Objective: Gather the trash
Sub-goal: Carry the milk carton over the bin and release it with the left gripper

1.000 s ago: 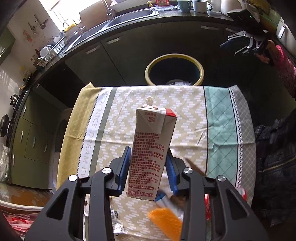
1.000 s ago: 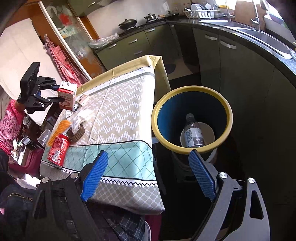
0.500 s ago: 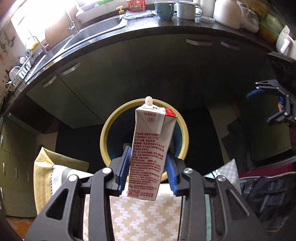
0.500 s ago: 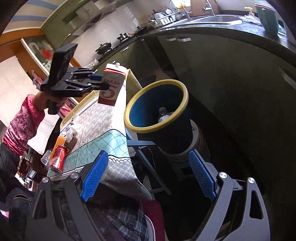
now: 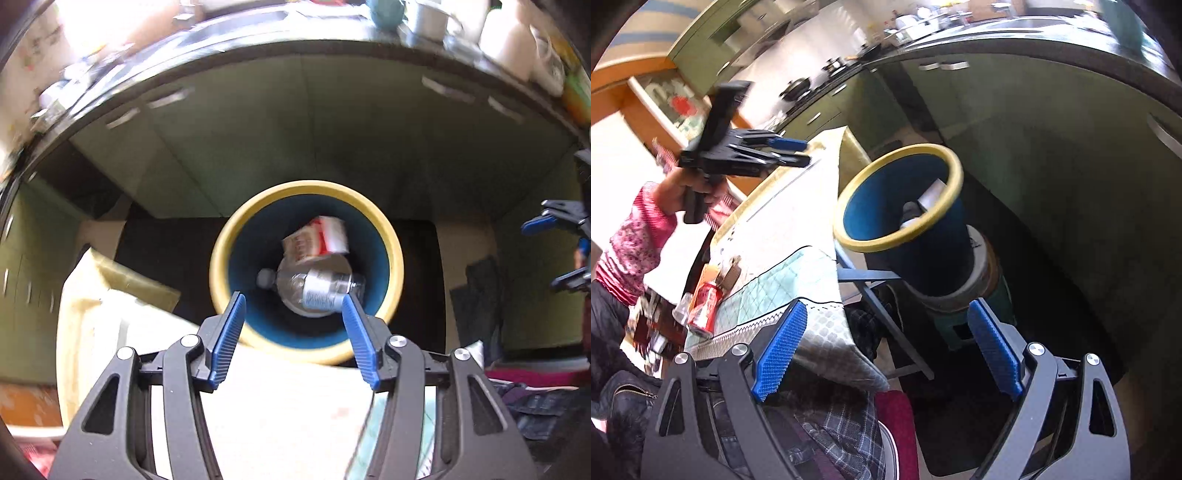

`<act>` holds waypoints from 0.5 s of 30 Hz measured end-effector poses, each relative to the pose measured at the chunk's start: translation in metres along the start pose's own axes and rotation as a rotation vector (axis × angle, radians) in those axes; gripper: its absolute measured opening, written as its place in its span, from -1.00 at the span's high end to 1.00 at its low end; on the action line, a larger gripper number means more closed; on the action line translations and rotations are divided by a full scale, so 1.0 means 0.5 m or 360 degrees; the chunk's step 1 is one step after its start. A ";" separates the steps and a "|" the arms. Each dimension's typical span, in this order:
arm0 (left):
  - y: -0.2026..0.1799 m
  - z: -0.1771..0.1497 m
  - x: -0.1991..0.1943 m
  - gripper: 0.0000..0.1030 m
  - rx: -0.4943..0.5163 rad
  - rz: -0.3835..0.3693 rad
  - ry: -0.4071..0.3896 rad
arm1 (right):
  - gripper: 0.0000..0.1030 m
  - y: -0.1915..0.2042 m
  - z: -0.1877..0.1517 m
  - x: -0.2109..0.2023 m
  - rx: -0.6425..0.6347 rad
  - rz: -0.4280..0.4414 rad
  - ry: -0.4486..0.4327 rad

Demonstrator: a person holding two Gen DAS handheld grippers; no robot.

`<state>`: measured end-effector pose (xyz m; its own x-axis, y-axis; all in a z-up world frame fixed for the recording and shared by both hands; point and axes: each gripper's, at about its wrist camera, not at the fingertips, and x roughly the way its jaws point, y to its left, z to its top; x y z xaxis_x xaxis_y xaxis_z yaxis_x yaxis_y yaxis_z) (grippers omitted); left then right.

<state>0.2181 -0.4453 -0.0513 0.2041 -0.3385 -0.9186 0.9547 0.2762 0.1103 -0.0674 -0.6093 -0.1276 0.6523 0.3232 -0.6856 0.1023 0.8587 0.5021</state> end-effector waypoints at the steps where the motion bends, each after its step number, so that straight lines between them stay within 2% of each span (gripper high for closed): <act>1: 0.011 -0.021 -0.027 -0.07 -0.0058 -0.0006 -0.0005 | -0.70 0.013 0.007 0.009 -0.0025 0.0003 0.0018; 6: 0.056 -0.169 -0.169 -0.15 -0.0310 0.0084 -0.0057 | -0.70 0.104 0.044 0.060 -0.0223 0.0046 0.0117; 9: 0.077 -0.265 -0.243 -0.26 -0.0460 0.0143 -0.0075 | -0.70 0.183 0.073 0.105 -0.0375 0.0091 0.0194; 12: 0.095 -0.366 -0.299 -0.35 -0.0638 0.0220 -0.0061 | -0.70 0.285 0.097 0.158 -0.0560 0.0133 0.0277; 15: 0.110 -0.454 -0.334 -0.42 -0.0770 0.0291 -0.0030 | -0.56 0.400 0.107 0.204 -0.0764 0.0214 0.0354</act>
<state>0.1874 -0.1693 0.0217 0.3665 -0.2605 -0.8932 0.6947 0.7153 0.0764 0.0601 -0.4258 -0.0689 0.4562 0.4745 -0.7528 -0.3594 0.8721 0.3319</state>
